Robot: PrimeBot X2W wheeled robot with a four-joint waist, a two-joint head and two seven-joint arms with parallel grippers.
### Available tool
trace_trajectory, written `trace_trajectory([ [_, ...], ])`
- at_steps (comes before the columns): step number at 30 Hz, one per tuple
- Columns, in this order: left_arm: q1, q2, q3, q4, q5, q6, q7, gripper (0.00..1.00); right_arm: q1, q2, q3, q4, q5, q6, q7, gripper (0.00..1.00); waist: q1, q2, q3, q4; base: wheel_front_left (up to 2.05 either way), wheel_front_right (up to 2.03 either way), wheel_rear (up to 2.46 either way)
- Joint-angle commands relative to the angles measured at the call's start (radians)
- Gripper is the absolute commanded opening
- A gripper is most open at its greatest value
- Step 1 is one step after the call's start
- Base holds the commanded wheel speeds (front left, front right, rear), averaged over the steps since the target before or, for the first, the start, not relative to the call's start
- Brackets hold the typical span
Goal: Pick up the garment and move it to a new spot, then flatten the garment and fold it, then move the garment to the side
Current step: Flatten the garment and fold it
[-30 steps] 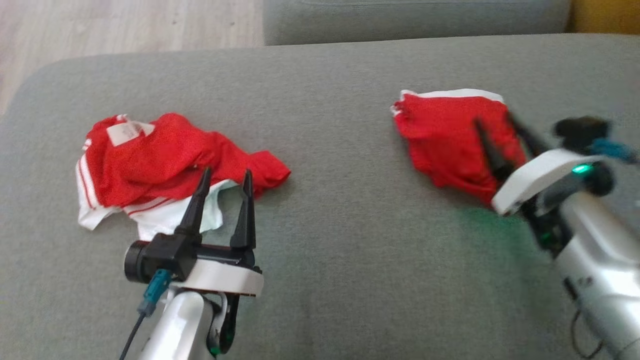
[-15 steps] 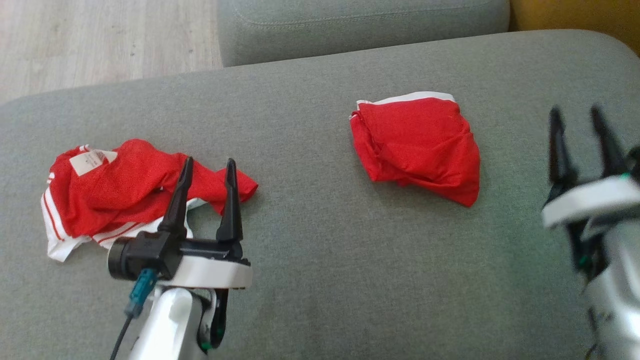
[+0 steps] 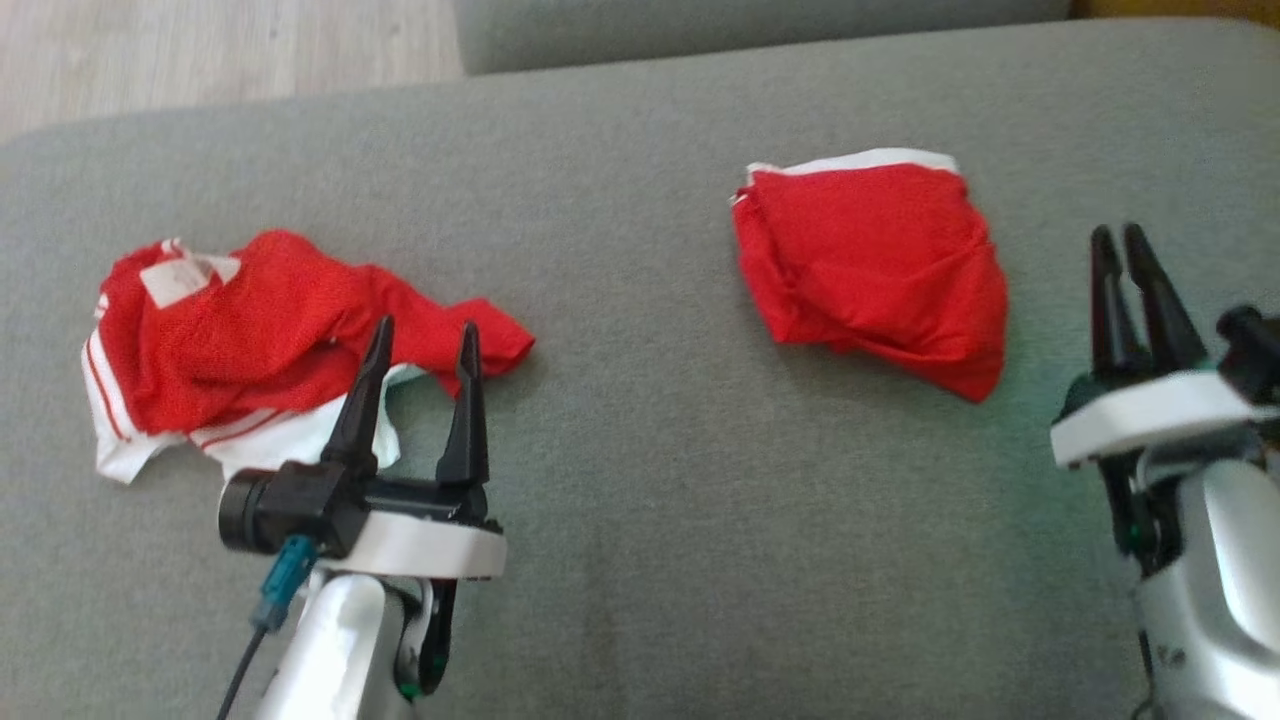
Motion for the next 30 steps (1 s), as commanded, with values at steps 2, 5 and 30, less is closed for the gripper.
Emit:
trace_trajectory([
  [2, -0.056, 0.001, 0.028, -0.035, 0.008, -0.003, -0.008, 1.0, -0.084, 0.01, 0.023, -0.015, -0.019, -0.001, 0.044, 0.0, 0.0, -0.0001, 0.063, 0.045, 0.0, 0.0, 0.0],
  [5, -0.071, 0.0, 0.021, -0.031, 0.009, -0.008, -0.008, 1.0, -0.154, 0.031, 0.019, 0.047, -0.036, -0.001, 0.1, 0.0, 0.0, -0.0001, 0.109, 0.074, 0.0, 0.0, 0.0],
  [30, -0.1, 0.0, -0.024, 0.001, -0.018, 0.003, -0.008, 1.0, -0.402, 0.111, 0.262, 0.553, -0.006, -0.001, -0.013, 0.0, 0.0, -0.0001, 0.09, 0.116, 0.0, 0.0, 0.0],
])
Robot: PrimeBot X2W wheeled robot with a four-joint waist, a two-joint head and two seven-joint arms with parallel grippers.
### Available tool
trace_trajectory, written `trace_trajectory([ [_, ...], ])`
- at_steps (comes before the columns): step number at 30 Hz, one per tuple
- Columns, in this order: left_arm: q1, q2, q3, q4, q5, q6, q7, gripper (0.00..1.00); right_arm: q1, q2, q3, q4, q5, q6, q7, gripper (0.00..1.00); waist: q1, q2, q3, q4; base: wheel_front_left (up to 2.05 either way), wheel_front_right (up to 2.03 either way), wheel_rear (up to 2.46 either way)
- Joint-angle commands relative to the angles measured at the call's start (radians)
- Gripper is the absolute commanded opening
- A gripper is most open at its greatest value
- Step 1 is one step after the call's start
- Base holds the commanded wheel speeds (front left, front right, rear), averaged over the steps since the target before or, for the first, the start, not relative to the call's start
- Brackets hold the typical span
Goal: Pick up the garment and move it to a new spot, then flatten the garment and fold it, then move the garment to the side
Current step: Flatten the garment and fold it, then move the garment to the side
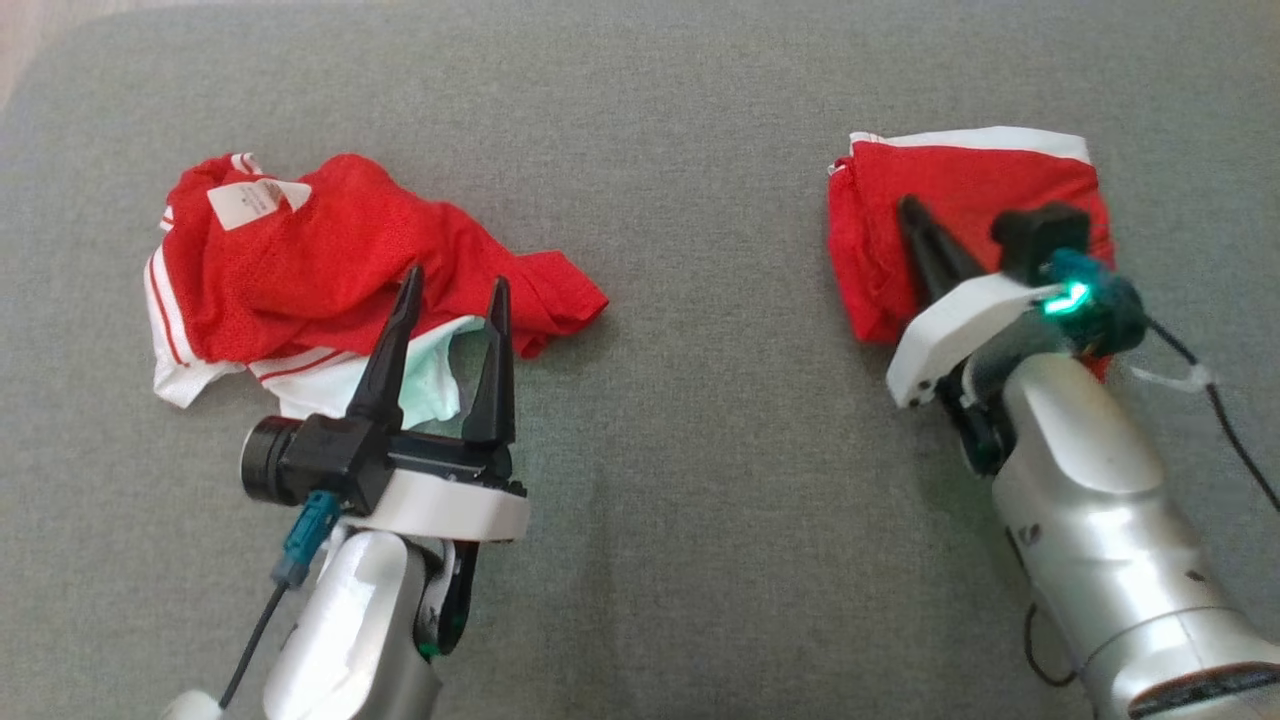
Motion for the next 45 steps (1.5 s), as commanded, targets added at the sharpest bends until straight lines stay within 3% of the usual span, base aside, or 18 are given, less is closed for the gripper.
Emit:
trace_trajectory([
  [1, -0.011, 0.005, 0.024, -0.026, -0.005, 0.003, -0.008, 1.0, -0.013, 0.02, 0.036, 0.004, 0.007, -0.001, 0.009, 0.0, 0.0, 0.0, -0.006, 0.0, 0.0, 0.0, 0.0],
  [10, 0.009, 0.005, 0.042, -0.025, 0.008, 0.001, -0.008, 1.0, 0.044, 0.021, 0.208, 0.1, 0.128, -0.001, 0.051, 0.0, 0.0, 0.0, -0.039, -0.026, 0.0, 0.0, 0.0],
  [14, 0.018, 0.005, 0.049, -0.023, 0.009, 0.001, -0.008, 1.0, 0.04, 0.021, 0.215, 0.099, 0.164, -0.001, -0.005, 0.0, 0.0, 0.0, -0.064, -0.053, 0.0, 0.0, 0.0],
  [22, 0.042, 0.005, 0.06, -0.026, 0.0, 0.008, -0.008, 1.0, 0.049, -0.035, 0.068, 0.02, 0.146, -0.001, -0.103, 0.0, 0.0, 0.0, -0.129, -0.104, 0.0, 0.0, 0.0],
  [28, 0.069, 0.005, 0.064, -0.032, -0.008, 0.017, -0.008, 1.0, 0.18, -0.051, -0.107, -0.169, 0.04, -0.001, -0.107, 0.0, 0.0, 0.0, -0.167, -0.133, 0.0, 0.0, 0.0],
  [29, 0.074, 0.005, 0.063, -0.032, -0.009, 0.018, -0.008, 1.0, 0.208, -0.044, -0.133, -0.199, 0.021, -0.001, -0.107, 0.56, 0.0, 0.0, -0.171, -0.136, 0.0, 0.0, 0.0],
  [30, 0.077, 0.005, 0.061, -0.032, -0.01, 0.019, -0.008, 1.0, 0.237, -0.036, -0.156, -0.225, 0.005, -0.001, -0.107, 1.0, 0.0, 0.0, -0.175, -0.138, 0.0, 0.0, 0.0],
  [38, 0.111, 0.005, 0.054, -0.032, -0.015, 0.024, -0.008, 1.0, 0.406, 0.013, -0.236, -0.382, -0.05, -0.001, -0.107, 1.0, 0.0, 0.0, -0.192, -0.145, 0.0, 0.0, 0.0],
  [45, 0.136, 0.005, 0.055, -0.031, -0.022, 0.03, -0.008, 1.0, 0.459, 0.02, -0.239, -0.459, -0.035, -0.001, -0.093, 1.0, 0.0, 0.0, -0.195, -0.149, 0.0, 0.0, 0.0],
])
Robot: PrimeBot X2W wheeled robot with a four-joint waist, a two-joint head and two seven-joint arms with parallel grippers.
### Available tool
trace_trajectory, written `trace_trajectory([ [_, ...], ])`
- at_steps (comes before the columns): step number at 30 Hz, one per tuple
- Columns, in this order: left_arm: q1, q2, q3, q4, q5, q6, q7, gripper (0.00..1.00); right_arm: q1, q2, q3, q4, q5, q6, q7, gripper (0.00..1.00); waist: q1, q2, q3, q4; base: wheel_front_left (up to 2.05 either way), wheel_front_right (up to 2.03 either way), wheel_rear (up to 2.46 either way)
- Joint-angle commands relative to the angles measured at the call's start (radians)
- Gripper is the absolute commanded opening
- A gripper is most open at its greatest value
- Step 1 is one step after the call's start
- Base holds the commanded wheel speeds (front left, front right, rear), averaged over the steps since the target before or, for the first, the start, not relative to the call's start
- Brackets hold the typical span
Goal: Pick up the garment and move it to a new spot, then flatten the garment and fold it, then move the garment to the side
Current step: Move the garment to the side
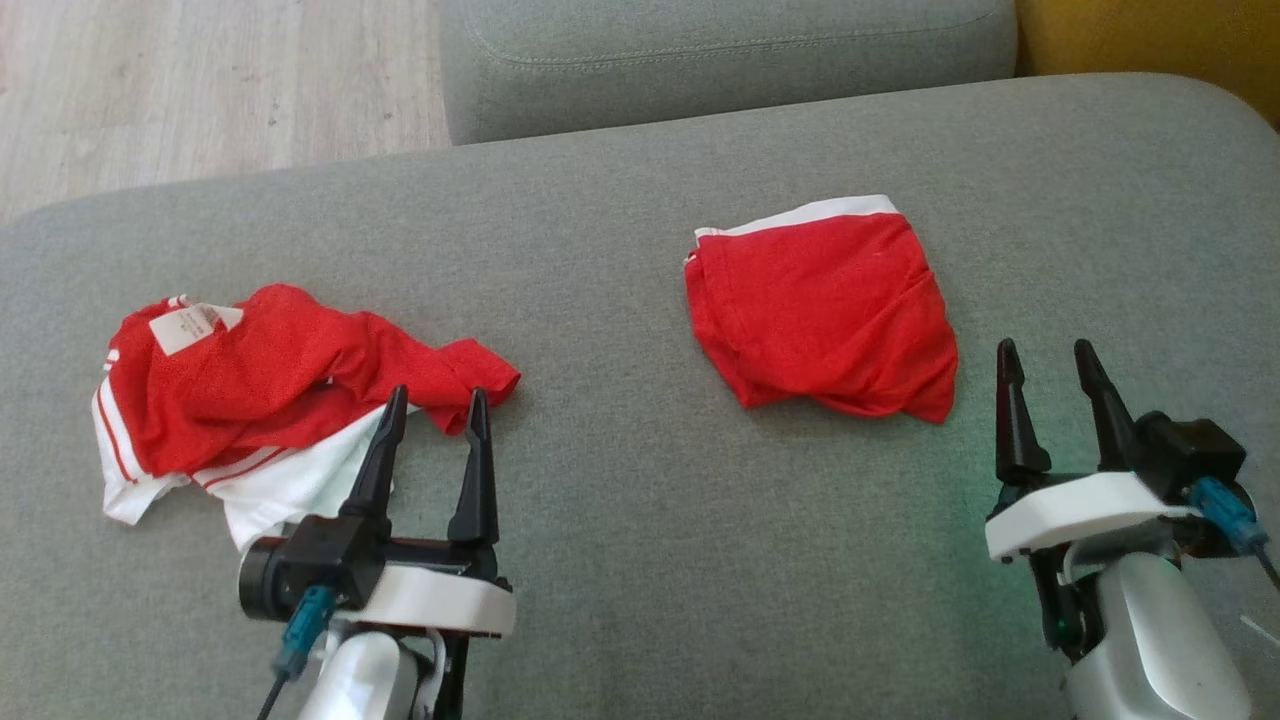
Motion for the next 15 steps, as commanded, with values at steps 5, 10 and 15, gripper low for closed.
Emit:
trace_trajectory([
  [5, -0.039, 0.004, 0.027, -0.037, -0.003, 0.005, -0.008, 1.0, -0.004, 0.005, 0.033, -0.071, 0.016, -0.001, 0.014, 1.0, 0.0001, -0.0001, 0.006, 0.008, 0.0, 0.0, 0.0],
  [10, -0.058, 0.004, 0.023, -0.05, 0.005, 0.002, -0.008, 1.0, -0.024, 0.005, 0.022, -0.095, 0.009, -0.001, 0.034, 1.0, 0.0001, -0.0001, 0.047, 0.02, 0.0, 0.0, 0.0],
  [15, -0.091, 0.004, 0.018, -0.052, 0.017, -0.009, -0.008, 1.0, -0.129, 0.005, -0.005, -0.054, -0.007, -0.001, 0.107, 1.0, 0.0001, -0.0001, 0.128, 0.047, 0.0, 0.0, 0.0],
])
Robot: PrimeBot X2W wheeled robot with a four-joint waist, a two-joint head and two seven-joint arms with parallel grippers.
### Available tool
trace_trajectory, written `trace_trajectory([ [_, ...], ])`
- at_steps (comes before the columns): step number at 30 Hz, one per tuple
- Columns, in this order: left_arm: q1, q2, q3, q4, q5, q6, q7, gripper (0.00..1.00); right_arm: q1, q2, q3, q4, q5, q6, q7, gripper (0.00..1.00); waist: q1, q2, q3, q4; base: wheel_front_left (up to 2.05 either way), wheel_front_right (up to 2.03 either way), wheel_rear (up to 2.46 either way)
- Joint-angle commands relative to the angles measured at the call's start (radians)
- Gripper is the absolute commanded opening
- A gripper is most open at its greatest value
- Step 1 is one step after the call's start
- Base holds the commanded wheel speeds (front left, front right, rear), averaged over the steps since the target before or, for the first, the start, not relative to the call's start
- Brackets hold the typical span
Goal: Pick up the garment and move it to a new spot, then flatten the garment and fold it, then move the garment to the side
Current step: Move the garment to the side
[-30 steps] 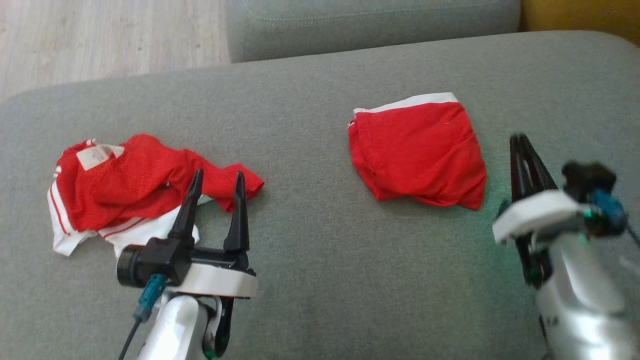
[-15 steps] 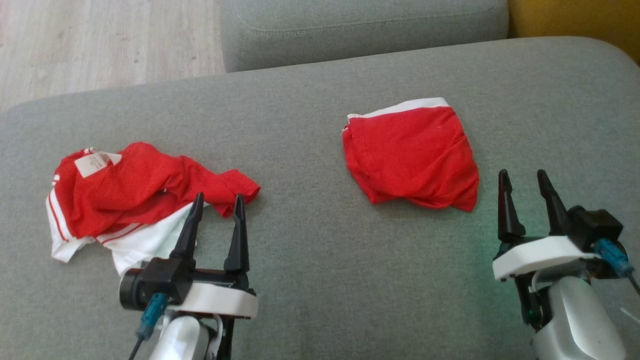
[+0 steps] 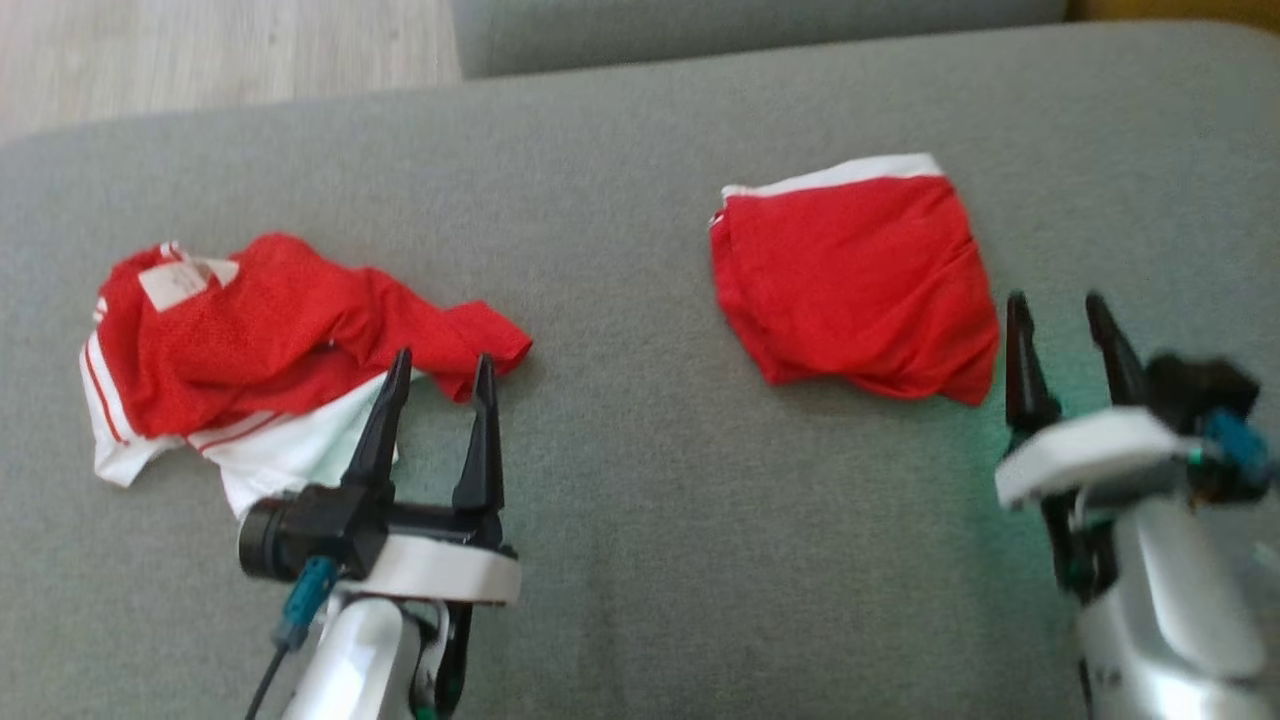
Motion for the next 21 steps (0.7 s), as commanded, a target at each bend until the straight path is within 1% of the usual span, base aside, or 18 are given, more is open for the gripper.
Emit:
trace_trajectory([
  [1, -0.055, 0.004, 0.024, -0.035, 0.007, -0.004, -0.008, 1.0, -0.087, 0.004, 0.013, -0.008, 0.003, -0.001, 0.029, 1.0, -0.0001, -0.0001, 0.049, 0.024, 0.0, 0.0, 0.0],
  [6, -0.088, 0.004, 0.01, -0.031, 0.006, -0.01, -0.008, 1.0, -0.206, 0.004, -0.023, 0.104, 0.022, -0.001, 0.107, 1.0, -0.0001, -0.0001, 0.104, 0.057, 0.0, 0.0, 0.0],
  [10, -0.108, 0.004, 0.001, -0.027, 0.001, -0.009, -0.008, 1.0, -0.281, 0.004, -0.048, 0.225, 0.021, -0.001, 0.176, 1.0, -0.0001, -0.0001, 0.129, 0.079, 0.0, 0.0, 0.0],
  [12, -0.113, 0.004, -0.001, -0.026, -0.002, -0.008, -0.008, 1.0, -0.306, 0.004, -0.056, 0.29, 0.0, -0.001, 0.211, 1.0, -0.0001, -0.0001, 0.133, 0.086, 0.0, 0.0, 0.0],
  [14, -0.115, 0.004, -0.003, -0.024, -0.004, -0.007, -0.008, 1.0, -0.326, 0.004, -0.05, 0.337, -0.027, -0.001, 0.221, 1.0, -0.0001, -0.0001, 0.135, 0.09, 0.0, 0.0, 0.0],
  [16, -0.115, 0.004, -0.003, -0.023, -0.005, -0.007, -0.008, 1.0, -0.332, 0.004, -0.041, 0.359, -0.038, -0.001, 0.225, 1.0, -0.0001, -0.0001, 0.135, 0.091, 0.0, 0.0, 0.0],
  [17, -0.115, 0.004, -0.002, -0.021, -0.006, -0.007, -0.008, 1.0, -0.338, 0.004, -0.032, 0.376, -0.047, -0.001, 0.224, 0.4, -0.0001, -0.0001, 0.133, 0.092, 0.0, 0.0, 0.0],
  [18, -0.115, 0.004, 0.0, -0.02, -0.006, -0.006, -0.008, 1.0, -0.343, 0.0, -0.019, 0.388, -0.059, -0.001, 0.216, 0.0, -0.0001, -0.0001, 0.131, 0.091, 0.0, 0.0, 0.0],
  [21, -0.113, 0.004, 0.007, -0.016, -0.007, -0.003, -0.008, 1.0, -0.355, -0.03, 0.027, 0.406, -0.096, -0.001, 0.188, 0.0, -0.0001, -0.0001, 0.118, 0.083, 0.0, 0.0, 0.0],
])
